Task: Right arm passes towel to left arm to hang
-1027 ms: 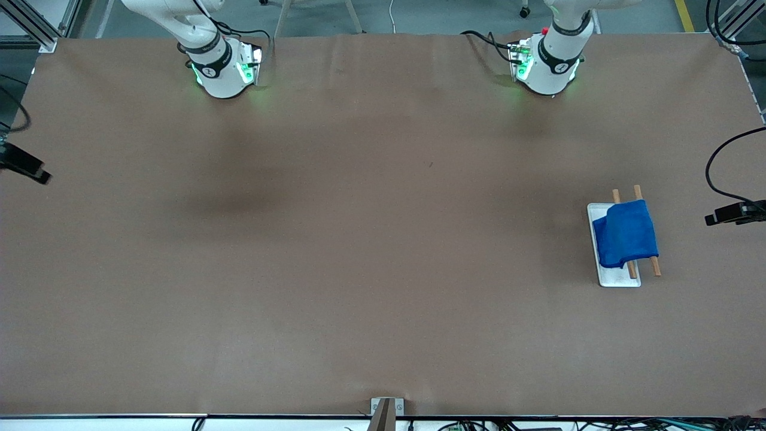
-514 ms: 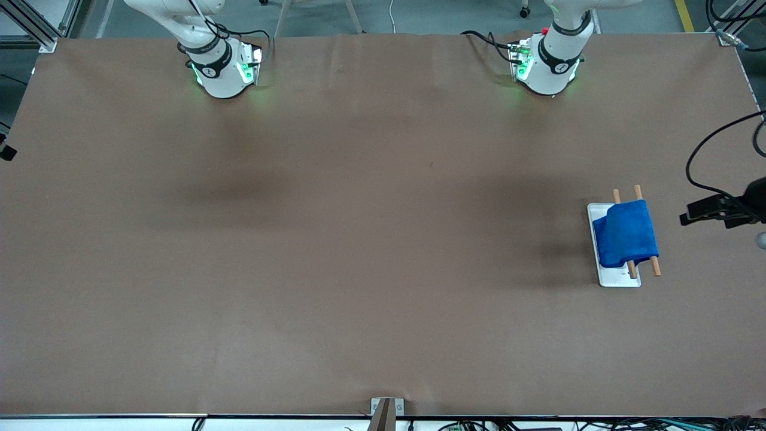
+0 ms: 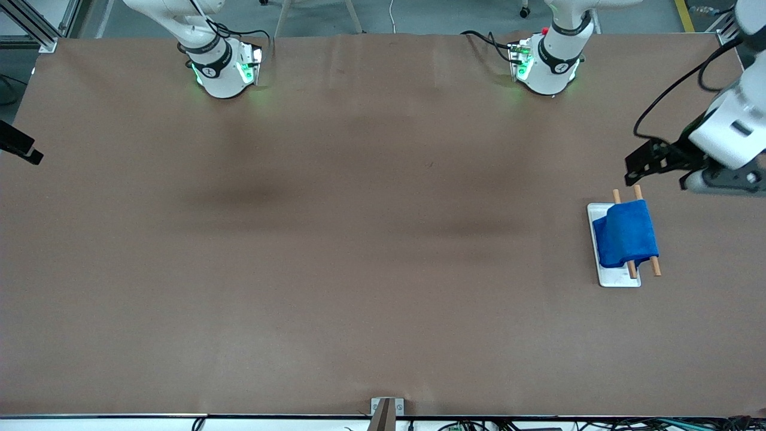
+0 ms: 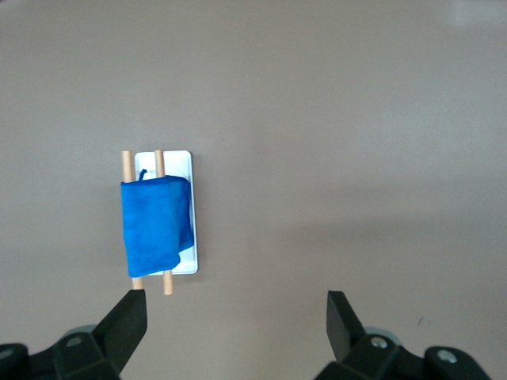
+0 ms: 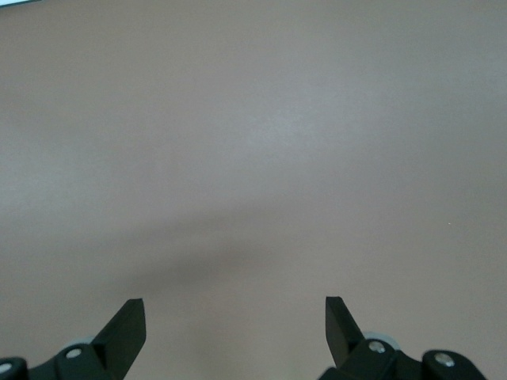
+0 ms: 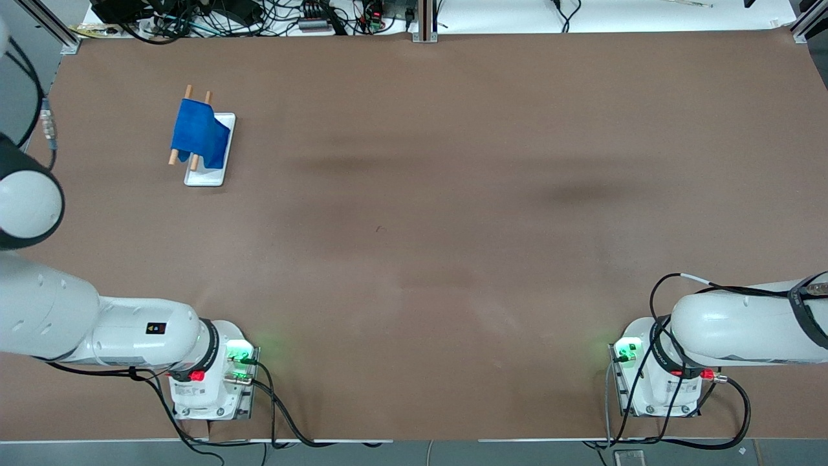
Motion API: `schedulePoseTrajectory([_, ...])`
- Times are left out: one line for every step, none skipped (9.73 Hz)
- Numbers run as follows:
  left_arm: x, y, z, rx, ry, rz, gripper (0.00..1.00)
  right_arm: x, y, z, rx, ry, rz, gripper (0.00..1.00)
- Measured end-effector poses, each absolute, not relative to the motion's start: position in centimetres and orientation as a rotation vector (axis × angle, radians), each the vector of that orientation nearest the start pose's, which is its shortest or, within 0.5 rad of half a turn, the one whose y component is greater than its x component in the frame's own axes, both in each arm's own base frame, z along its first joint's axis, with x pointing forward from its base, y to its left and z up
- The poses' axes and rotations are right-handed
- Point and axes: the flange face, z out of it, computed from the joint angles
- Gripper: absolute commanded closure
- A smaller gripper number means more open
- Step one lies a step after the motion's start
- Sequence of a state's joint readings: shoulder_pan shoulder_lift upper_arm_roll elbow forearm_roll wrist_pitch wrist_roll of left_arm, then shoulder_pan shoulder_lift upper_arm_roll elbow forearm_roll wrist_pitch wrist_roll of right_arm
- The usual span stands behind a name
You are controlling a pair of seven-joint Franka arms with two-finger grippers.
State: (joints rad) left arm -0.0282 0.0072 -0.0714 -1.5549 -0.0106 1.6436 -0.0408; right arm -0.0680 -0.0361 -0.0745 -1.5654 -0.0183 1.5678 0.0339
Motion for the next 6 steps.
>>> schedulePoseTrajectory([55.3, -5.5, 65.0, -3.154, 0.079, -0.106, 0.0, 53.8, -7.2, 64.7, -3.145, 0.293, -0.061, 0.0])
schedulePoseTrajectory([54.4, -5.6, 66.3, -3.154, 0.06, -0.059, 0.01, 53.8, -6.2, 64.7, -3.143, 0.317, -0.042, 0.0])
schedulePoseTrajectory([53.8, -5.7, 66.8, -3.152, 0.05, -0.008, 0.01, 53.7, -5.2, 64.8, -3.144, 0.325, -0.022, 0.0])
schedulePoseTrajectory([53.6, -5.8, 66.8, -3.152, 0.047, 0.013, 0.01, 53.7, -4.7, 64.9, -3.146, 0.325, -0.023, 0.0])
schedulePoseTrajectory([53.8, -6.1, 66.5, -3.165, 0.048, 0.008, 0.01, 53.7, -4.7, 65.1, -3.147, 0.328, -0.031, 0.0])
schedulePoseTrajectory([54.2, -6.3, 66.1, -3.18, 0.048, -0.009, 0.01, 53.7, -4.9, 65.8, -3.148, 0.322, -0.054, 0.0])
